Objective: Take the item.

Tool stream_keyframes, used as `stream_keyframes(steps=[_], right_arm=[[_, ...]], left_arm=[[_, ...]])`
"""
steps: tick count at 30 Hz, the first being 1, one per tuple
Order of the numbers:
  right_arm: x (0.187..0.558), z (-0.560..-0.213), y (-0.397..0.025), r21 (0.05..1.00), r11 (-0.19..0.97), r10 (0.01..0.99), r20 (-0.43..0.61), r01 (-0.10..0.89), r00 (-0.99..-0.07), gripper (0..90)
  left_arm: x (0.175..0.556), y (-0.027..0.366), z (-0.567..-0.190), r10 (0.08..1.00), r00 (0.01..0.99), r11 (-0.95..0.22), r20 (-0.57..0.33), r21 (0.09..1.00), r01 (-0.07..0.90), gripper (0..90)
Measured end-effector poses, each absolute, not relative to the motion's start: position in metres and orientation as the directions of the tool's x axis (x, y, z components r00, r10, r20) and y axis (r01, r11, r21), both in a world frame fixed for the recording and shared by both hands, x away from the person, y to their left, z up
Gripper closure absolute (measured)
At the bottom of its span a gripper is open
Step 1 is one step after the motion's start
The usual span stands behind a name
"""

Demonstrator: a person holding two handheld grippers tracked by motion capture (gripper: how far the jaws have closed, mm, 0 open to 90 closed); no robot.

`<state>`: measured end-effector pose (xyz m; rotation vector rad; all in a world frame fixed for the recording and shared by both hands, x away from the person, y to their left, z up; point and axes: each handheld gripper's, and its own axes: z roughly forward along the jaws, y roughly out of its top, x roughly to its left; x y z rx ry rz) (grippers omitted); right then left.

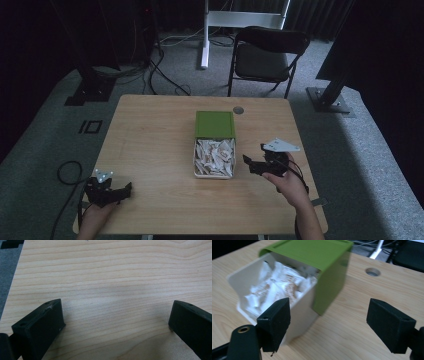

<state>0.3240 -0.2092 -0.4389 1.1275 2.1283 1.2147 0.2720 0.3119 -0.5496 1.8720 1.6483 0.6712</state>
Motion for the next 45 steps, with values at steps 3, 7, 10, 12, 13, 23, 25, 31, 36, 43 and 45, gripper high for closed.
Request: stream_keyframes(steps=[3,7,10,12,13,23,25,31,36,43,45], right_arm=[[0.324,-0.438,-0.2,0.858,0.295,0.808,0.01,0.42,-0.588,19.0],[0.325,-0.436,-0.19,0.862,0.3,0.798,0.007,0.408,-0.603,21.1],[0.325,-0.435,-0.181,0.863,0.311,0.785,0.003,0.398,-0.62,21.8],[0.325,-0.434,-0.175,0.863,0.32,0.773,0.002,0.392,-0.634,22.0],[0.325,-0.434,-0.172,0.864,0.322,0.769,0.0,0.387,-0.639,22.2],[0.324,-0.435,-0.144,0.87,0.342,0.73,-0.007,0.356,-0.684,29.7],[0.325,-0.436,-0.139,0.872,0.36,0.714,-0.028,0.332,-0.7,33.7],[0.33,-0.44,-0.125,0.857,0.395,0.662,-0.016,0.331,-0.749,42.2],[0.333,-0.445,-0.113,0.857,0.389,0.658,-0.003,0.337,-0.753,47.9],[0.336,-0.454,-0.094,0.841,0.417,0.642,-0.004,0.345,-0.766,55.0],[0.338,-0.459,-0.09,0.831,0.426,0.644,0.0,0.359,-0.765,56.4]], left_arm=[[0.272,0.312,-0.55,0.992,0.123,-0.096,0.01,0.691,0.717,0.7],[0.272,0.312,-0.55,0.992,0.123,-0.095,0.01,0.691,0.717,0.7],[0.272,0.312,-0.55,0.993,0.121,-0.094,0.009,0.692,0.716,0.7],[0.272,0.312,-0.55,0.993,0.121,-0.094,0.009,0.692,0.716,0.7],[0.272,0.312,-0.55,0.993,0.121,-0.093,0.008,0.692,0.716,0.7],[0.272,0.312,-0.55,0.993,0.121,-0.093,0.009,0.692,0.716,0.7],[0.272,0.312,-0.55,0.993,0.121,-0.093,0.009,0.692,0.716,0.7],[0.272,0.312,-0.55,0.993,0.121,-0.093,0.009,0.692,0.716,0.7],[0.272,0.312,-0.55,0.993,0.121,-0.093,0.009,0.692,0.716,0.7],[0.272,0.312,-0.55,0.993,0.121,-0.093,0.008,0.692,0.716,0.7],[0.272,0.312,-0.55,0.993,0.121,-0.093,0.008,0.692,0.716,0.7]])
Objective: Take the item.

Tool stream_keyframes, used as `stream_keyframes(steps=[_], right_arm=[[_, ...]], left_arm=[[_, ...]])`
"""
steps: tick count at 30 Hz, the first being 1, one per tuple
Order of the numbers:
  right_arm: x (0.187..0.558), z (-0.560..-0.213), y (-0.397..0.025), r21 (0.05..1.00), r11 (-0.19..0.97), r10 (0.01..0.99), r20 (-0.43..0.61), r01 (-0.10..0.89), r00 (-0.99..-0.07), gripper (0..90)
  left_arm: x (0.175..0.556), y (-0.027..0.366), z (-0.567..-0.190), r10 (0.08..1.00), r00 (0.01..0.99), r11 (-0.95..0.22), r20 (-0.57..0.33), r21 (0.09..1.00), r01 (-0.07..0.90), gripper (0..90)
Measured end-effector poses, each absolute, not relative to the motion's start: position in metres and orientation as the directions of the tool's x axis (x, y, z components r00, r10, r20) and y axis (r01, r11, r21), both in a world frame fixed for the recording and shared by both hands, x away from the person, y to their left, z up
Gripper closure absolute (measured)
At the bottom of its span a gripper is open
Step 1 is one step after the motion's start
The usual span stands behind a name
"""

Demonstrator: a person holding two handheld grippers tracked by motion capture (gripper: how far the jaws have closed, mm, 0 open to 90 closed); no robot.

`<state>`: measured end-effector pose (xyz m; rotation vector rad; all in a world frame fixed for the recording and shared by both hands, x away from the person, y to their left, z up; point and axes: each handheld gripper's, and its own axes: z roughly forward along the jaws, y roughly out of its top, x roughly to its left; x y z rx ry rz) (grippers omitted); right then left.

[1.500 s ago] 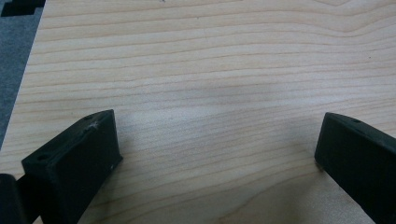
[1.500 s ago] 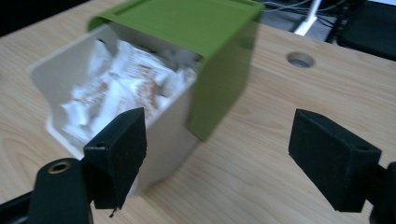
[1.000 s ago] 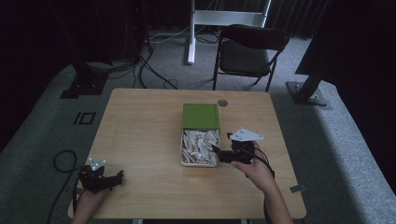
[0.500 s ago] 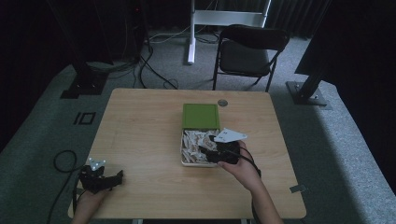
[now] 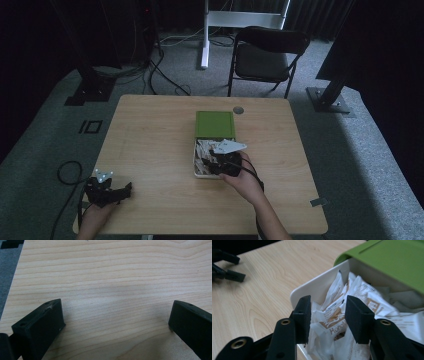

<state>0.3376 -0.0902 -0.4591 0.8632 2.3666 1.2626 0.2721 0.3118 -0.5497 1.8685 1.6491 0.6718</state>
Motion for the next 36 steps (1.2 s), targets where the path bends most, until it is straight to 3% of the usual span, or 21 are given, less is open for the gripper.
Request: stream_keyframes(steps=[7,12,27,33,36], right_arm=[[0.341,-0.471,-0.087,0.803,0.427,0.67,0.028,0.415,-0.742,58.5],[0.341,-0.479,-0.089,0.781,0.415,0.701,0.053,0.467,-0.711,53.2],[0.343,-0.487,-0.082,0.776,0.418,0.7,0.056,0.472,-0.712,54.9],[0.342,-0.488,-0.083,0.774,0.406,0.699,0.079,0.486,-0.711,74.5],[0.34,-0.481,-0.084,0.783,0.392,0.701,0.087,0.484,-0.708,77.1]], left_arm=[[0.272,0.312,-0.55,0.993,0.121,-0.094,0.009,0.692,0.716,0.7],[0.272,0.312,-0.55,0.993,0.122,-0.094,0.009,0.692,0.716,0.7],[0.272,0.312,-0.55,0.992,0.123,-0.096,0.01,0.691,0.717,0.7],[0.272,0.312,-0.55,0.992,0.123,-0.096,0.01,0.69,0.717,0.7],[0.272,0.312,-0.55,0.993,0.121,-0.094,0.009,0.692,0.716,0.7]])
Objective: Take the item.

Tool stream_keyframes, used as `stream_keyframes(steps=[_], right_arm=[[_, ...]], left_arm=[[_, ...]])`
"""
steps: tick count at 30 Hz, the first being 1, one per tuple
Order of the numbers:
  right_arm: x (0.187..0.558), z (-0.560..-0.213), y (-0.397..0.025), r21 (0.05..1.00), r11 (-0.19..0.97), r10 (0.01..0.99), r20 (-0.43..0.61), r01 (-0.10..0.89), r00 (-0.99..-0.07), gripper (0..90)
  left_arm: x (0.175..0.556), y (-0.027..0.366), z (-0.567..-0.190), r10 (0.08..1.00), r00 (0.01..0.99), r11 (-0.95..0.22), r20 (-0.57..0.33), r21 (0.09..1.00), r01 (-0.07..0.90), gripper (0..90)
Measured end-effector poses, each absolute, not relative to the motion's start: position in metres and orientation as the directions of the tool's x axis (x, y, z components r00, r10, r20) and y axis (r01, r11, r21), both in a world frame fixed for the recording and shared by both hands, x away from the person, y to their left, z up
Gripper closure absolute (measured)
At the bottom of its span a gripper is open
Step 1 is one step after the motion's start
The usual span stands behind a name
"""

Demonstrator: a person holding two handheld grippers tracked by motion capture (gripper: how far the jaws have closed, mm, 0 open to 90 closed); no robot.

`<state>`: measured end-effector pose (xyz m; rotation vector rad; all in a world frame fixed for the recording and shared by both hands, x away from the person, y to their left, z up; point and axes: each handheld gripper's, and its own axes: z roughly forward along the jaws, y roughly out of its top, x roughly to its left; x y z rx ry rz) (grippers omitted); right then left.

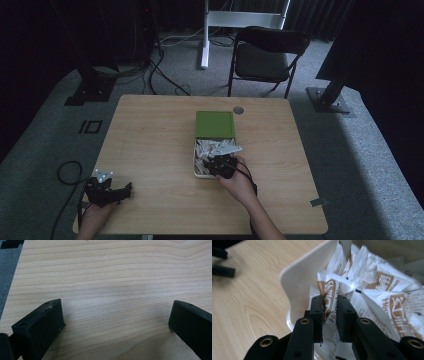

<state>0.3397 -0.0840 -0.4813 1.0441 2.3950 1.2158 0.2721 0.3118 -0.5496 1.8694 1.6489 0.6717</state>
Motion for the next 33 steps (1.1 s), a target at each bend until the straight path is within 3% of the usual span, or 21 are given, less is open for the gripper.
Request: stream_keyframes(steps=[19,33], right_arm=[[0.332,-0.431,-0.104,0.859,0.322,0.702,0.066,0.398,-0.709,77.7],[0.342,-0.416,-0.134,0.893,0.264,0.786,0.019,0.364,-0.618,77.7]], left_arm=[[0.272,0.312,-0.55,0.992,0.122,-0.095,0.01,0.692,0.716,0.7],[0.272,0.312,-0.55,0.992,0.122,-0.095,0.01,0.692,0.716,0.7]])
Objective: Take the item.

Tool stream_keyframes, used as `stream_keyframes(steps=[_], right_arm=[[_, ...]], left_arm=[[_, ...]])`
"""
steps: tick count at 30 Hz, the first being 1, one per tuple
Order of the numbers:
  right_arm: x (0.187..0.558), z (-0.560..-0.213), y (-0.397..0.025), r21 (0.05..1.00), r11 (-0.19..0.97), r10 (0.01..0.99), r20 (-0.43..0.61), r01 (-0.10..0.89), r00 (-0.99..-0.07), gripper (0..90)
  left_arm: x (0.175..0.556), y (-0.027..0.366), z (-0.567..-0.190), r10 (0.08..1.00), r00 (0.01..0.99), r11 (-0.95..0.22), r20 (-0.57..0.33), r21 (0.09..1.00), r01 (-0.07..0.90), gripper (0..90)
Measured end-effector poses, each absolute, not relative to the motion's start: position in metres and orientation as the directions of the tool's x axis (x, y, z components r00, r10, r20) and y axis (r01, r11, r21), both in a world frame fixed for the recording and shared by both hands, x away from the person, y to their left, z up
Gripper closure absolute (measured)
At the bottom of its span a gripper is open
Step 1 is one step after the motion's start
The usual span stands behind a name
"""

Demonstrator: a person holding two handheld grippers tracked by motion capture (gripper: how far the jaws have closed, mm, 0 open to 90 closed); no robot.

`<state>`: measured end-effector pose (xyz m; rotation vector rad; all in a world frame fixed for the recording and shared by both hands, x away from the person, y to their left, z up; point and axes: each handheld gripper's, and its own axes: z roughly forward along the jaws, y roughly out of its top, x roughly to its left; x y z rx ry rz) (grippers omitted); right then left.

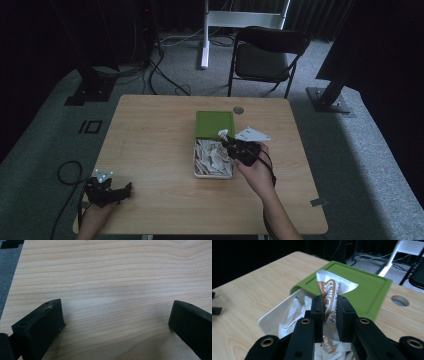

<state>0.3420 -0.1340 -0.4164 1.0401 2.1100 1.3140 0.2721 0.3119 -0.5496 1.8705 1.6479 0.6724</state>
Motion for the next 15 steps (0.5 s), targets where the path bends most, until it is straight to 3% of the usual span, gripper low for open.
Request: stream_keyframes(steps=[15], right_arm=[[0.365,-0.426,-0.174,0.903,0.198,0.886,0.001,0.381,-0.463,77.6]], left_arm=[[0.272,0.312,-0.55,0.992,0.123,-0.096,0.01,0.691,0.716,0.7]])
